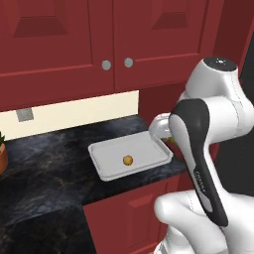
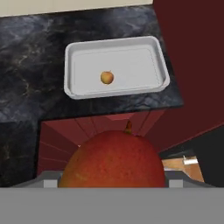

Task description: Pick the mango and apple from the fridge and place them inside the tupperware on the counter.

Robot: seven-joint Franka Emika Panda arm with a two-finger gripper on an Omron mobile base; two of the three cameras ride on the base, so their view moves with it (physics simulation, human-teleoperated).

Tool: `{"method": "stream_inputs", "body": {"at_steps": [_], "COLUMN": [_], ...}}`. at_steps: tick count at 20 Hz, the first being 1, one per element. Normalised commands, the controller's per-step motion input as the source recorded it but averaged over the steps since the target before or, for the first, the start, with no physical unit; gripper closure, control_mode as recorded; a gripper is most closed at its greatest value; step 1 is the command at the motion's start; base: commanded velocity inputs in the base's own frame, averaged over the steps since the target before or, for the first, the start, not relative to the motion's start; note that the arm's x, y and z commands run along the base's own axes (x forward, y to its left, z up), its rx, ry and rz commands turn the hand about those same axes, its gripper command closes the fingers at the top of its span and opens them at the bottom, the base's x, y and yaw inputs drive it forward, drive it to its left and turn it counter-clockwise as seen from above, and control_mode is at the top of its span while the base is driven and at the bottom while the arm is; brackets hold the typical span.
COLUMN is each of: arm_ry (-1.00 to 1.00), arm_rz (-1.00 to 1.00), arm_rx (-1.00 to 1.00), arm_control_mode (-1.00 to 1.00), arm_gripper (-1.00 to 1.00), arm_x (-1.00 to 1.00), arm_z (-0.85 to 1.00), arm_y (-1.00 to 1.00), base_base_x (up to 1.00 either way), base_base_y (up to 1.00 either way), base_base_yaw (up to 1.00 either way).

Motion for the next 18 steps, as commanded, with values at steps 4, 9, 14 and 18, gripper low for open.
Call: {"method": "stream_inputs", "body": {"at_steps": [4, 9, 14, 18], "arm_ry": [0.18, 0.05, 0.00, 0.01], "arm_rz": [0.00, 0.00, 0.00, 0.00], "arm_rx": [-0.04, -0.02, -0.02, 0.00], "arm_control_mode": [-1.00, -1.00, -1.00, -1.00], "arm_gripper": [1.00, 1.00, 1.00, 1.00], "arm_x": [0.57, 0.75, 0.67, 0.56], "arm_z": [-0.68, -0.61, -0.53, -0.43], "arm_y": [0.00, -0.02, -0.01, -0.01], "base_base_x": [0.00, 0.00, 0.00, 0.00], "base_base_y": [0.00, 0.00, 0.00, 0.00], "base_base_yaw": [0.00, 0.00, 0.00, 0.00]}}
